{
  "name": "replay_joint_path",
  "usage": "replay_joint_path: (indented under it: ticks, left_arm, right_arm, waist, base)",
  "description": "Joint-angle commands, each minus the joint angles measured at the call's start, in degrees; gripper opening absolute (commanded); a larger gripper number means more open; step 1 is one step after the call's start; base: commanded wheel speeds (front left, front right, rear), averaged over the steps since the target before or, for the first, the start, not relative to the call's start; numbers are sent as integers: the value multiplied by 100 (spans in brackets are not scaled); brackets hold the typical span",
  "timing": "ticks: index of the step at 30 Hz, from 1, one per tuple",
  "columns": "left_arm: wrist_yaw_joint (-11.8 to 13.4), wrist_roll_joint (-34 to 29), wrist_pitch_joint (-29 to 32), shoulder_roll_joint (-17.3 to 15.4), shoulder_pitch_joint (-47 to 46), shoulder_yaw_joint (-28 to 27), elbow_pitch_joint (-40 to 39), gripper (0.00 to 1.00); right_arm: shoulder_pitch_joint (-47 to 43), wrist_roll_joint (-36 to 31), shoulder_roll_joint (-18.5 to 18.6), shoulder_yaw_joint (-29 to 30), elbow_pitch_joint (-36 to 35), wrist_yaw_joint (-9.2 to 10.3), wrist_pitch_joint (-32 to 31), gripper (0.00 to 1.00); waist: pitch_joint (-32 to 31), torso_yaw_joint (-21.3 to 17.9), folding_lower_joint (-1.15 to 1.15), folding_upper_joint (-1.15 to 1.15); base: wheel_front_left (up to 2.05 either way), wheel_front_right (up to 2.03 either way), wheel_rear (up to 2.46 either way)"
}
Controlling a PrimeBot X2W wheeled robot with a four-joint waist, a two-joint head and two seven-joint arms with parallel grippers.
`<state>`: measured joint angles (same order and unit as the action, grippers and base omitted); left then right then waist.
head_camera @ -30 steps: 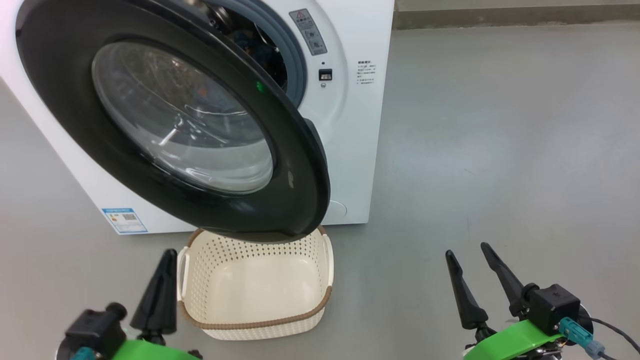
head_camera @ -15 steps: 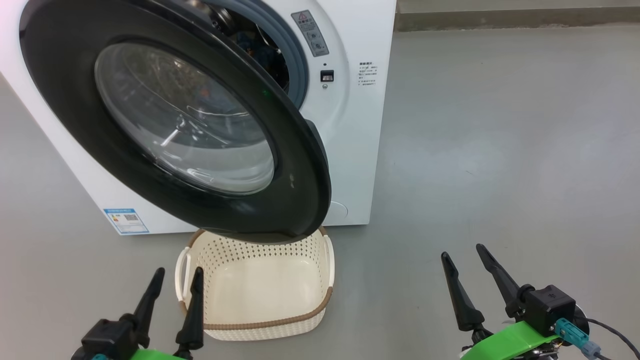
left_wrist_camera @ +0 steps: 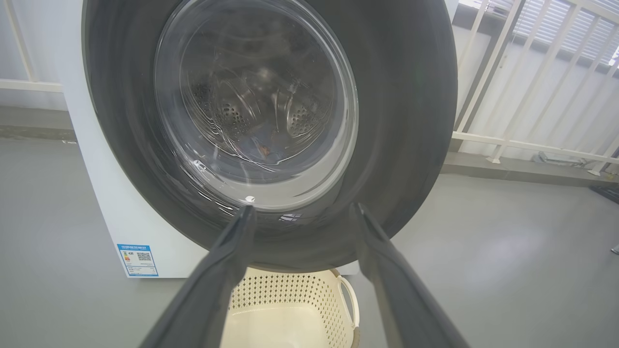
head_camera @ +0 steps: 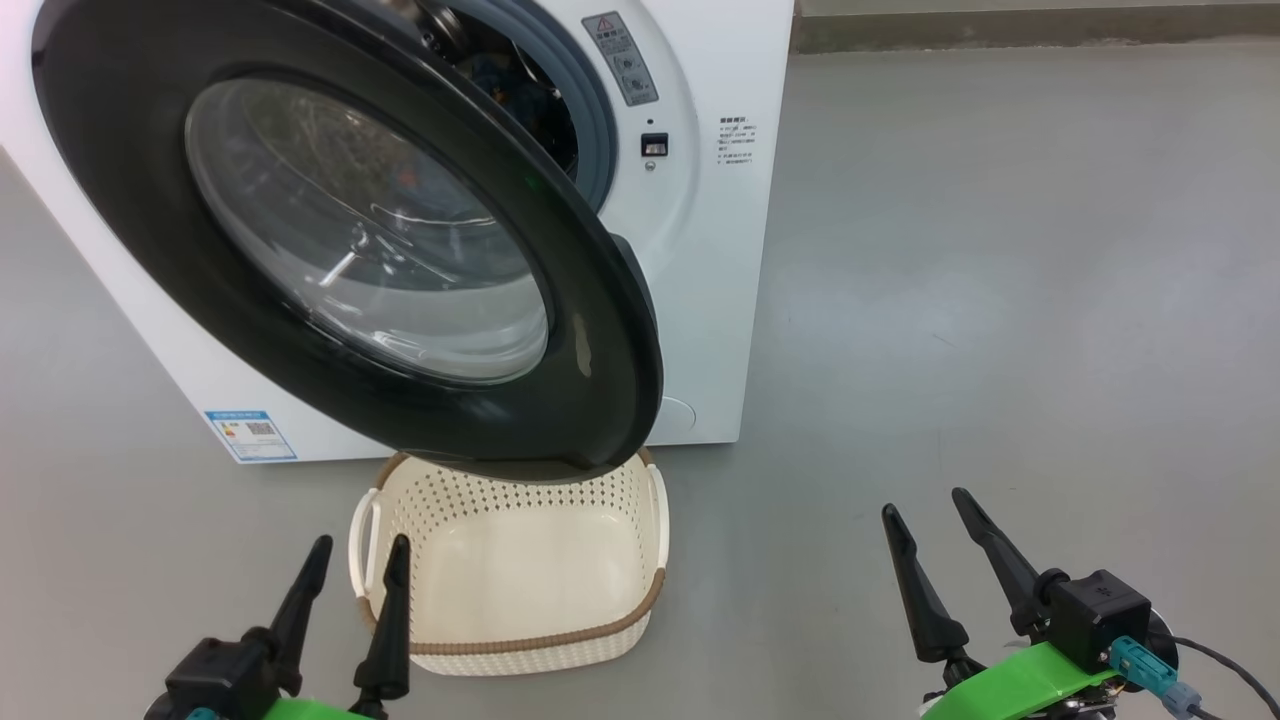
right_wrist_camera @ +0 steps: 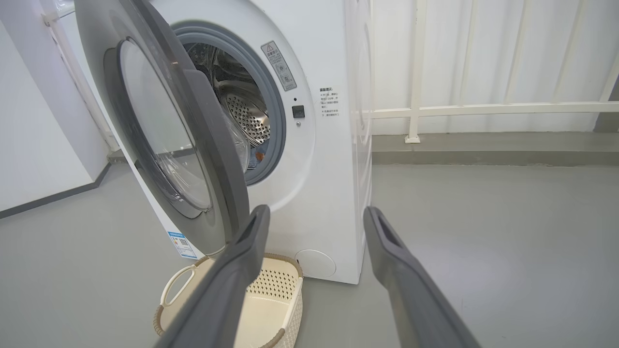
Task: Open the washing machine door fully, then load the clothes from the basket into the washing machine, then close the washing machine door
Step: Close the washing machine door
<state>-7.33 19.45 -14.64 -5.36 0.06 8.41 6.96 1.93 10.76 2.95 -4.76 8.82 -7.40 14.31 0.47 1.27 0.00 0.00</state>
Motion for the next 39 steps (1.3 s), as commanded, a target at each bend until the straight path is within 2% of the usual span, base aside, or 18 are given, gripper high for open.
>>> replay_joint_path:
  ticks: [1, 39]
  left_arm:
    - [-15, -1, -36, -46, -163, -173, -131, 100]
    - [-15, -57, -36, -5, -246, -71, -44, 100]
  right_arm:
    - [60, 51, -7, -153, -129, -9, 69, 100]
    - [103, -27, -7, -149, -97, -9, 69, 100]
  waist:
    - [3, 1, 0, 0]
    - [82, 64, 0, 0]
  base:
    - [0, 0, 0]
    - [0, 0, 0]
